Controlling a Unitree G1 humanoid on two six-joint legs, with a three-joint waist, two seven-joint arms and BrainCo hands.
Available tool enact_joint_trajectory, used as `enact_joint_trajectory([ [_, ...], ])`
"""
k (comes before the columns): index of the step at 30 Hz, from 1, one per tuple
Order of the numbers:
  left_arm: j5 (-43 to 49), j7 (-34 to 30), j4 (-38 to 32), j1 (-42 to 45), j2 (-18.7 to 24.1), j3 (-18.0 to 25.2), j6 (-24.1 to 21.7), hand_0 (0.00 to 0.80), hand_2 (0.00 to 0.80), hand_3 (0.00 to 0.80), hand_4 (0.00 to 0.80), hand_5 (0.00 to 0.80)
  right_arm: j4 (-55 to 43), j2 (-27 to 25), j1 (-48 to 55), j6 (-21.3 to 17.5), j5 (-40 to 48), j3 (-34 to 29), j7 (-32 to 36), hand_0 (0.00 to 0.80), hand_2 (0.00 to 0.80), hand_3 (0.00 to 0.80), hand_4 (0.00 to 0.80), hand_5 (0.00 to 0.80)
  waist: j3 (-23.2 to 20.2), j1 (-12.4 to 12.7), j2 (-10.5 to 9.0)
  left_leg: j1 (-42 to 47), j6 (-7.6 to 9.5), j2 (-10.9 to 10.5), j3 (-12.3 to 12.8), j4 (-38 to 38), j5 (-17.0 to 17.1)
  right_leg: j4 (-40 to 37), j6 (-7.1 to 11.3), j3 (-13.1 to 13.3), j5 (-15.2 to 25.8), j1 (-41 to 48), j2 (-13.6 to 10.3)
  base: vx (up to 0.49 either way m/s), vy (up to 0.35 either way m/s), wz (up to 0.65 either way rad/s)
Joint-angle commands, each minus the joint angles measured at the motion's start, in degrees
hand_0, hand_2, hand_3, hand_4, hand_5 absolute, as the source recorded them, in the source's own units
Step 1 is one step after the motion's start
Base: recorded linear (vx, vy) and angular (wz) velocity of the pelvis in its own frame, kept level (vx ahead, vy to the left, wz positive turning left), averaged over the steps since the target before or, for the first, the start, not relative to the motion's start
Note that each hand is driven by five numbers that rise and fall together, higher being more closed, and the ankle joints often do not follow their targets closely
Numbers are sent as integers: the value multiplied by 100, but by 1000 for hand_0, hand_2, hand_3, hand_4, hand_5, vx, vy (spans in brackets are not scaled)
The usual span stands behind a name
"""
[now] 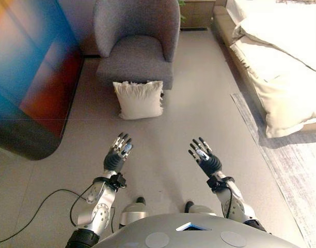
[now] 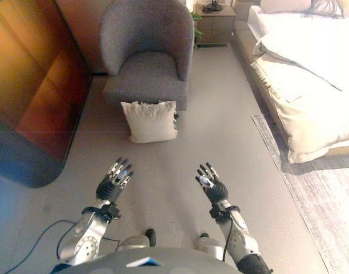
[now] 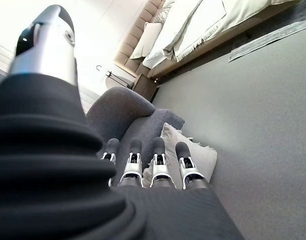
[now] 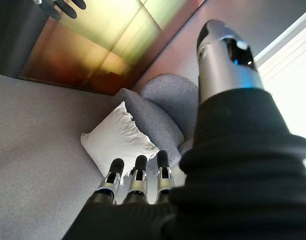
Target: Pick up the cushion and take it to the sofa
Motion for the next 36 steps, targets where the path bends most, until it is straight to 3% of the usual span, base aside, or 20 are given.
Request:
enact_joint_trajectory([
  [1,2,-62,-118,-251,46,10,-276,0,0,0,0,0,-489,-19,-252,-104,104,-49,56,0,0,0,0,0,118,-10,10,137,228,-199,165,43,-496,93,4,-3,-158,-171,287,0,0,0],
  [8,-121,-86,-88,-226,-21,-2,-486,0,0,0,0,0,-474,-14,-234,-103,124,-36,42,0,0,0,0,0,113,-3,-15,156,222,-198,170,36,-510,90,16,-12,-158,-155,285,0,0,0],
  [23,-45,-44,-47,-190,2,82,-406,0,0,0,0,0,-417,19,-185,-109,96,-75,-21,0,0,0,0,0,157,18,-73,155,273,-237,210,139,-592,197,63,7,-188,-169,186,4,3,0],
  [29,-200,-62,-101,-122,19,274,-417,0,0,0,0,0,-537,13,-154,-47,19,-7,19,0,0,0,0,0,182,-14,-173,77,389,-289,381,417,-776,412,131,219,-235,-289,72,24,55,-16],
  [34,-197,-186,-2,-332,53,313,-418,0,0,0,0,0,-522,85,-249,-198,33,-9,-157,0,0,0,0,0,273,-51,-221,-28,552,-310,485,659,-888,966,295,342,-299,-512,-186,-5,130,-14],
  [36,-223,-191,-16,-424,115,343,-406,0,0,0,0,0,-482,130,-290,-276,16,-27,-185,0,0,0,0,0,325,-53,-256,-158,681,-382,445,912,-988,1515,374,465,-108,-741,-371,-11,125,2],
])
